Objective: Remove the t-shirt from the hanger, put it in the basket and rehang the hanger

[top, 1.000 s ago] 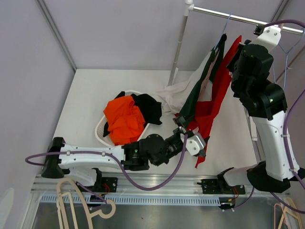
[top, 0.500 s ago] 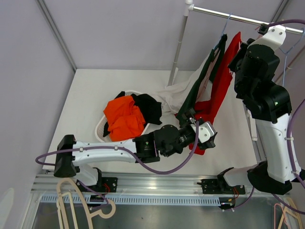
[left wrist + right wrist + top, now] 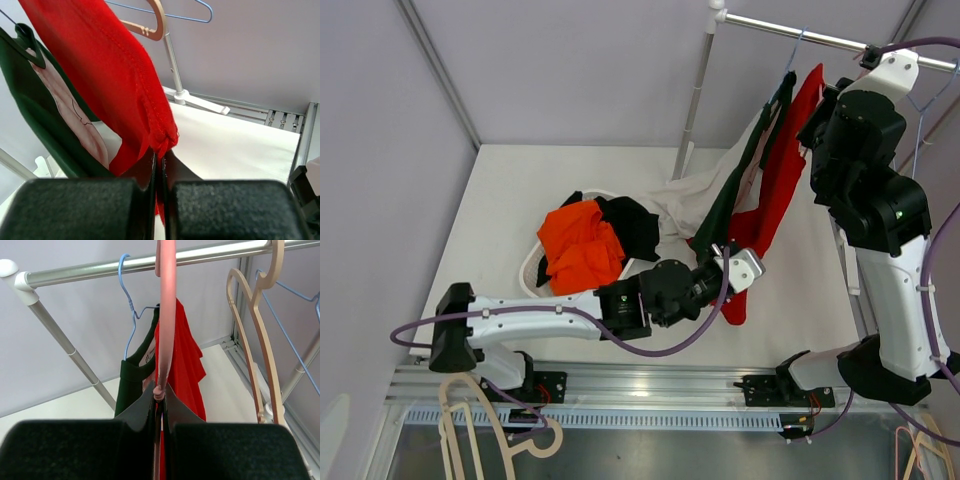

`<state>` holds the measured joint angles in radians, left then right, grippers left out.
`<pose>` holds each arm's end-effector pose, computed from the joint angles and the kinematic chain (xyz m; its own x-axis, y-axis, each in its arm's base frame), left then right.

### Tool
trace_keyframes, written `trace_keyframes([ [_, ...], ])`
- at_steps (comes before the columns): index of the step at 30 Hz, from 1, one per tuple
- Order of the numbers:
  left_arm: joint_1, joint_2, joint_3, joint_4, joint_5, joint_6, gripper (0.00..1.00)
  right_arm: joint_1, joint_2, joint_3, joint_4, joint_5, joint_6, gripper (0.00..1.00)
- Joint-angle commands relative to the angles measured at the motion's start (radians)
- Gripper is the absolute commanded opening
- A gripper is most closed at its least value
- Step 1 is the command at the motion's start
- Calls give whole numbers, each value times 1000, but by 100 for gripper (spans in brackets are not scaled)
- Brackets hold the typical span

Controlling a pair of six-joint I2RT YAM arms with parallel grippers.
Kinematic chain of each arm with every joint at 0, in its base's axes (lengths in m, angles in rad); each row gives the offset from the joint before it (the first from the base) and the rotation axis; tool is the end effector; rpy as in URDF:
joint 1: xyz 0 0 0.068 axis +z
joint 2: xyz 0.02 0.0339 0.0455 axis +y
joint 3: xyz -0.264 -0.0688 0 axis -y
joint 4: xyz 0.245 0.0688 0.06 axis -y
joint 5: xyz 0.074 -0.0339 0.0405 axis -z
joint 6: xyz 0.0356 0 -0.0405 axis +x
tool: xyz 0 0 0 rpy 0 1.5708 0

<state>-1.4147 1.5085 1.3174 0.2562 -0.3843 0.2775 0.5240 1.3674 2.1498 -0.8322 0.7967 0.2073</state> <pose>0.0695 -0.3558 0.3963 0.2447 0.0789 -0.9664 0.8220 0.5116 0.2499 0.1832 0.0765 0.5824 0.0131 0.1737 -0.9847 0.2717 0.9471 0.1707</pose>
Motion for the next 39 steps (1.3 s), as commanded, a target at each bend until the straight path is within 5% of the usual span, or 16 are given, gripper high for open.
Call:
trace_keyframes([
  [1, -3, -83, -6, -8, 18, -37, 1, 8, -1, 38, 71, 30, -12, 0],
  [9, -113, -263, -56, -69, -39, -96, 1, -2, 85, -48, 280, 167, -196, 0],
  [20, -277, -338, -190, -104, -99, -304, 1, -200, 199, 39, 243, 102, -140, 0],
  [29, -283, -292, -242, -45, -68, -388, 1, -254, 228, 131, 157, 9, -85, 0],
  [32, -242, -211, -207, -41, -84, -382, 1, -248, 211, 147, 78, -56, -40, 0],
  [39, 43, -91, 20, -144, 201, -483, 1, -206, 112, 134, -106, -128, 43, 0],
])
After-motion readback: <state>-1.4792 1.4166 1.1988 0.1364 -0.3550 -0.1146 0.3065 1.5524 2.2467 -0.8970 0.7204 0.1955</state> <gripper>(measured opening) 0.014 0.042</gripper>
